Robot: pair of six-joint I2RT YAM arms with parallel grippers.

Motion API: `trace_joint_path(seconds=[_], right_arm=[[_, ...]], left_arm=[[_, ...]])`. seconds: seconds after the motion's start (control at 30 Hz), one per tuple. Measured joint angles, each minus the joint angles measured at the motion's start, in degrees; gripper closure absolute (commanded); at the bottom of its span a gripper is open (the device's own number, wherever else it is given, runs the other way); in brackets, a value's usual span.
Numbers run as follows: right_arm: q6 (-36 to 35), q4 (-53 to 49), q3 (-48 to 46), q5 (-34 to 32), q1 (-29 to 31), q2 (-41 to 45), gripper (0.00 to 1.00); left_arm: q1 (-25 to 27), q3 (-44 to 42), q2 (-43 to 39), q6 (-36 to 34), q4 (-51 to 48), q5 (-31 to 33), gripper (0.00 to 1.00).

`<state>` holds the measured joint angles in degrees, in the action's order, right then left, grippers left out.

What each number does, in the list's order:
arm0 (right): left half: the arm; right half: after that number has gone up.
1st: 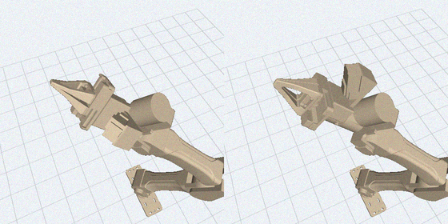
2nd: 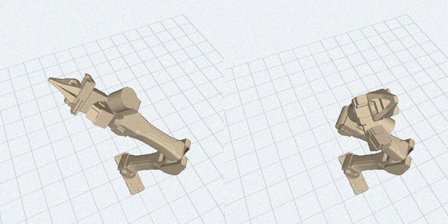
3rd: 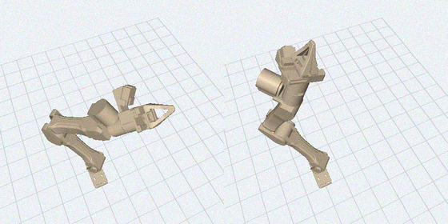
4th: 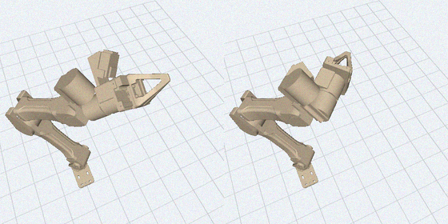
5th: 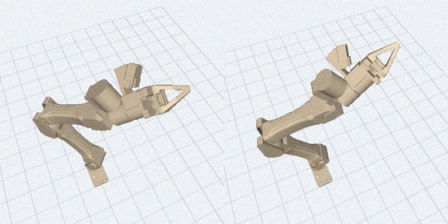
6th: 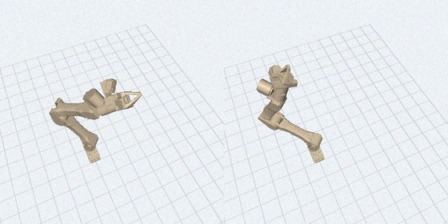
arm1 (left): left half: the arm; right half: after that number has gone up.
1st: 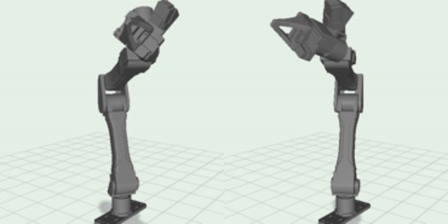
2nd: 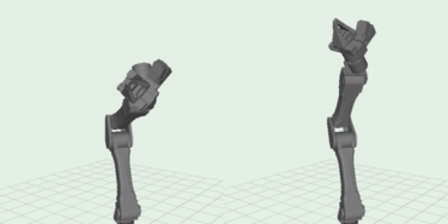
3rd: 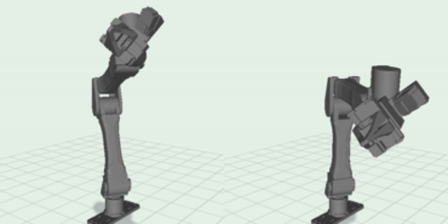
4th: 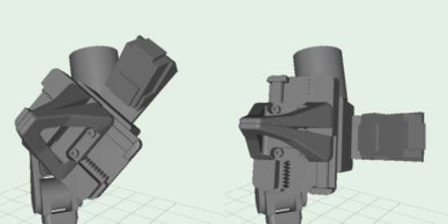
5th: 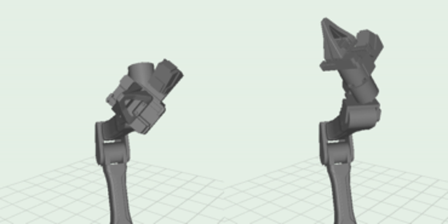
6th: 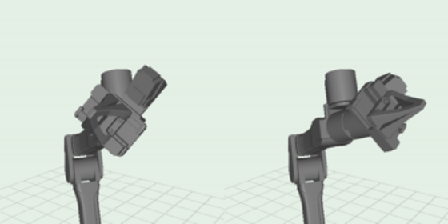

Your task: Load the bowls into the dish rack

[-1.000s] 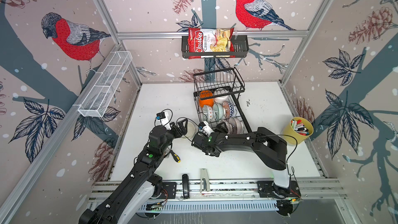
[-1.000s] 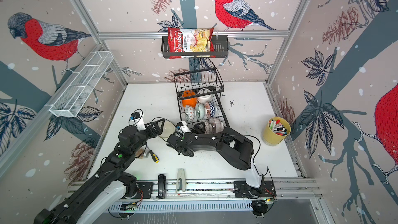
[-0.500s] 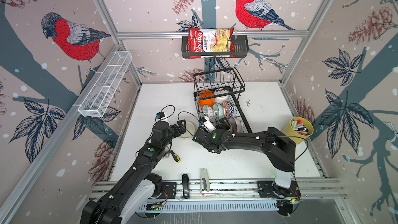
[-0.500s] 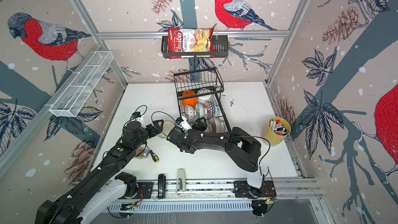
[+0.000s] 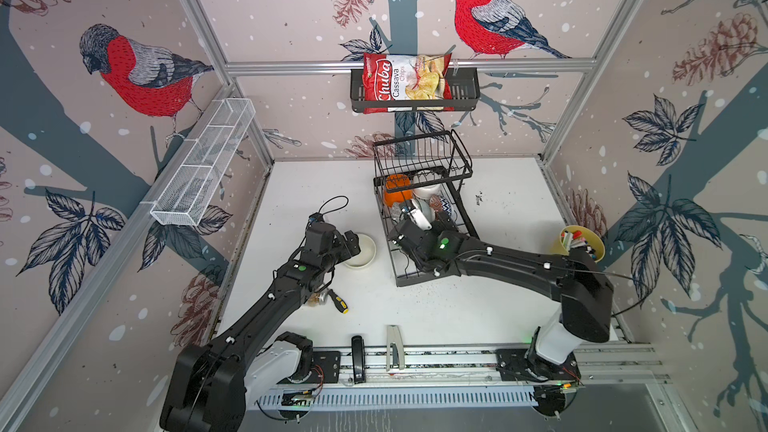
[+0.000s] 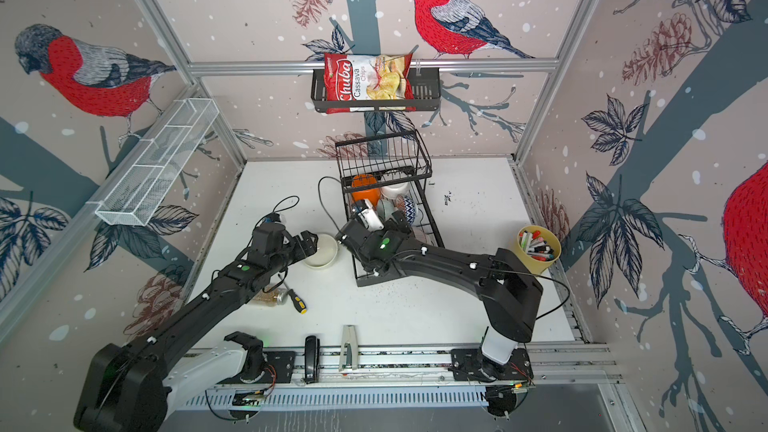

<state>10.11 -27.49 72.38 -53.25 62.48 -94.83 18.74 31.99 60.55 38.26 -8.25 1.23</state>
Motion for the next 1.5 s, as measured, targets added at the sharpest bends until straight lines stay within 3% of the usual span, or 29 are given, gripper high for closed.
trace_joint_path(seconds=[0.3,0.67,0.83,1.0,1.23,1.37,1.5], right_arm=[[0.9,5.1,-4.9,7.5,-3.8,8.2,0.03],[0.5,11.9,-10.3,11.1,-4.4,13.1,0.05],[0.2,14.1,-11.6,11.9,-4.4,13.6,0.05],[0.1,15.5,-12.2,13.0,-4.5,13.6,0.05],[0.0,16.9,-12.5,14.9,-4.5,13.2,0.06],[0.0,17.1,-12.3,16.2,-4.5,12.7,0.06],[0.0,17.0,-11.1,18.8,-4.5,11.9,0.06]], left_arm=[[0.0,2.4,6.9,-0.8,-2.3,-0.2,0.18],[0.0,8.5,18.0,-0.8,-7.1,0.4,0.45],[0.0,8.9,18.5,-0.7,-7.8,0.8,0.56],[0.0,9.2,18.8,-0.7,-8.3,1.8,0.73],[0.0,9.5,19.7,-0.8,-8.9,2.4,0.86],[0.1,9.6,20.1,-0.9,-9.1,2.9,1.0],[0.1,9.7,19.8,-1.2,-9.6,3.2,1.0]])
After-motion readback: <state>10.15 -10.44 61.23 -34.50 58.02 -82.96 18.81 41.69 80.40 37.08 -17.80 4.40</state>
